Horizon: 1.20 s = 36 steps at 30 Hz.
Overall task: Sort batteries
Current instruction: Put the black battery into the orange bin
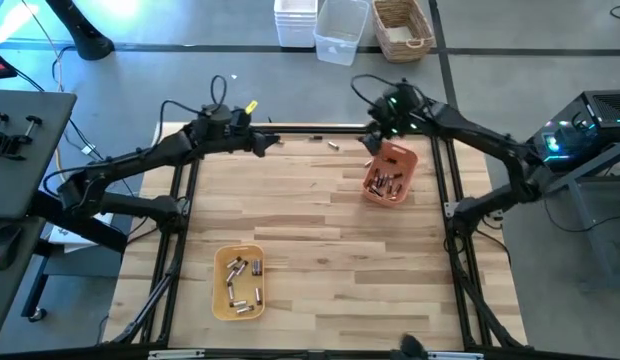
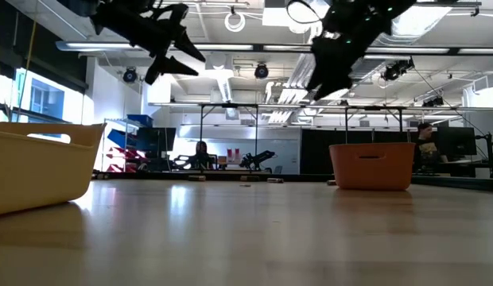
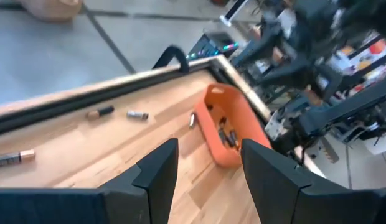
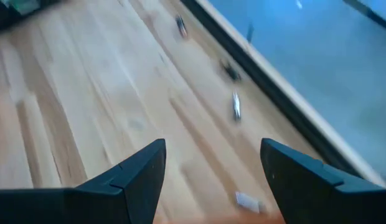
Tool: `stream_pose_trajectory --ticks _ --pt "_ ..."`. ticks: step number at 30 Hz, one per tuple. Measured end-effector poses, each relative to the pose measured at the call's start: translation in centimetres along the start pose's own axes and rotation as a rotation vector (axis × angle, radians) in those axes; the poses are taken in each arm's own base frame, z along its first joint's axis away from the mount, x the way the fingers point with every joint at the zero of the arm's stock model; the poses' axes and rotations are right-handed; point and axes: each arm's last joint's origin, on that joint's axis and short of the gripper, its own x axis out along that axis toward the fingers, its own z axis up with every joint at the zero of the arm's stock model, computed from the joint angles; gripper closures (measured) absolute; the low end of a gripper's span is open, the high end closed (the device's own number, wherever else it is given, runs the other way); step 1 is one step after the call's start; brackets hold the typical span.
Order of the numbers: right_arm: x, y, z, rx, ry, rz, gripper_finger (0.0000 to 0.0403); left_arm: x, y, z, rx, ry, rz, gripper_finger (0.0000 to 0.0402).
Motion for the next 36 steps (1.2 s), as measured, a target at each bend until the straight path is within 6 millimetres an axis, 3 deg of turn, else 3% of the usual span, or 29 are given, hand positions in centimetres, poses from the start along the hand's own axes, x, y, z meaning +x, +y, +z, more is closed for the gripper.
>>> stream_pose_trajectory --ticks 3,9,14,19,26,36 --pt "2.9 -0.5 2.3 -0.031 -0.016 0.037 0.0147 0.9 0.2 0.0 0.018 0.029 0.006 0.0232" --pt "11.3 -1.7 5.9 -0.098 0.040 0.098 0.0147 1.0 0.1 1.9 0.107 0.031 -0.071 0.0232" --pt "16.9 -2.9 7.3 -0.246 0.087 0.156 0.0147 0.1 0.0 3.3 0.173 0.001 -0.126 0.0232" --pt "20.9 -4.0 7.5 -0.305 0.173 0.168 0.0147 -0.9 0.1 3.7 0.209 -0.024 -0.120 0.0232" --pt "24.3 -5.4 6.7 -0.414 0.323 0.095 0.0147 -1.3 0.1 3.7 0.186 -0.015 -0.105 0.0232" --pt "25.9 -6.5 5.6 -0.312 0.348 0.137 0.0161 -1.2 0.2 3.6 0.167 -0.016 -0.089 0.0232"
